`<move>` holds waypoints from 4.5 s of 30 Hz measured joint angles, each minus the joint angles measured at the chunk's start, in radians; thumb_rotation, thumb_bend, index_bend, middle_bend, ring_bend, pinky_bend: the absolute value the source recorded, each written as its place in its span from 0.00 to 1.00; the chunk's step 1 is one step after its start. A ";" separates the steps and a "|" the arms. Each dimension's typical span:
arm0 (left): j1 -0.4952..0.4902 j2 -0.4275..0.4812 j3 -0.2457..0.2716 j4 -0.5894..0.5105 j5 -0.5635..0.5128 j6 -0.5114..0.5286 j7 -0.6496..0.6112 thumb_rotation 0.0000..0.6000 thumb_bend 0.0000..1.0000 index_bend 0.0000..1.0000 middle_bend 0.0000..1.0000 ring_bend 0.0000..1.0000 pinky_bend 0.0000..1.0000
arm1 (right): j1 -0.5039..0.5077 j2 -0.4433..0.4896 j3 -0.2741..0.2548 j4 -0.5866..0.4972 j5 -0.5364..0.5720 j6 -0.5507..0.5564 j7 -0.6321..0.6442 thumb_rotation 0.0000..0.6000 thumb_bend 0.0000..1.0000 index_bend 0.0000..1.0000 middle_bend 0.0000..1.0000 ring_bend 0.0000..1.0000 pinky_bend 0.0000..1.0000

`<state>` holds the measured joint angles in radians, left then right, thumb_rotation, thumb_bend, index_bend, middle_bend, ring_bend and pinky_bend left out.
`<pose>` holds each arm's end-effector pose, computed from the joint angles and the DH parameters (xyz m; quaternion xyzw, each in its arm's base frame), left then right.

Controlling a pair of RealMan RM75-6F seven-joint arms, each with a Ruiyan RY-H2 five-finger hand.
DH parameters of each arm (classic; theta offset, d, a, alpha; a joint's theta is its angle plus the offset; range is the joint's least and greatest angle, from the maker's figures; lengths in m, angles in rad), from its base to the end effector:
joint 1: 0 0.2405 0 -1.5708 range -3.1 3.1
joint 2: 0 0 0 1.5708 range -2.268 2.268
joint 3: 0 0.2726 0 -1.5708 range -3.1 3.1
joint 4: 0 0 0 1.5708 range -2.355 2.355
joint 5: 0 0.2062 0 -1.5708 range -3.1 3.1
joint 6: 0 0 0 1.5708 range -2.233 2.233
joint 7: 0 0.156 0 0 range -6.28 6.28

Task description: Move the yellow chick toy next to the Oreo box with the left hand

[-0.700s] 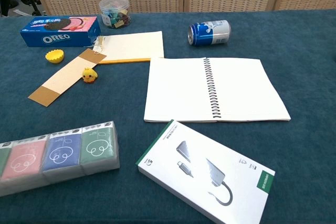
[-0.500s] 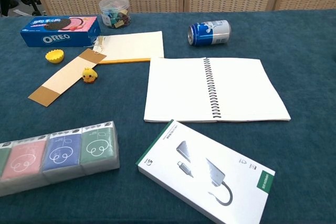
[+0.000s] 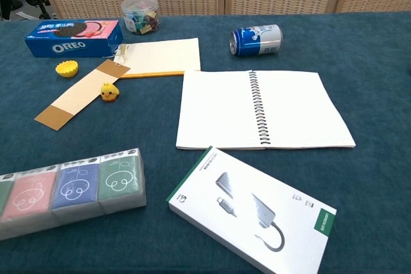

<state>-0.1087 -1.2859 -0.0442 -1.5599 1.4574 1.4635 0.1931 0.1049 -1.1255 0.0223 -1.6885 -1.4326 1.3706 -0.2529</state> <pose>-0.3216 0.1999 0.1157 -0.6098 -0.3768 -0.3557 0.5997 -0.3225 -0.1915 0.1432 0.6445 -0.3837 0.2917 0.5935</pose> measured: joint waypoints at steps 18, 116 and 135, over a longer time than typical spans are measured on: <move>0.003 0.000 0.004 -0.005 0.009 0.006 0.001 1.00 0.12 0.00 0.00 0.00 0.00 | -0.006 0.005 -0.003 -0.003 -0.009 0.010 0.008 1.00 0.00 0.17 0.00 0.00 0.08; -0.673 -0.468 -0.232 0.282 -0.754 -0.389 0.474 1.00 0.30 0.57 0.00 0.00 0.00 | -0.010 0.029 -0.002 0.002 -0.033 0.017 0.088 1.00 0.00 0.17 0.00 0.00 0.07; -0.661 -0.385 -0.250 0.214 -0.723 -0.334 0.469 1.00 0.30 0.59 0.00 0.00 0.00 | -0.012 0.030 -0.001 0.002 -0.030 0.018 0.085 1.00 0.00 0.17 0.00 0.00 0.07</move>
<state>-0.7701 -1.6713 -0.2944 -1.3459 0.7348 1.1300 0.6625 0.0934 -1.0959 0.0217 -1.6868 -1.4624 1.3887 -0.1683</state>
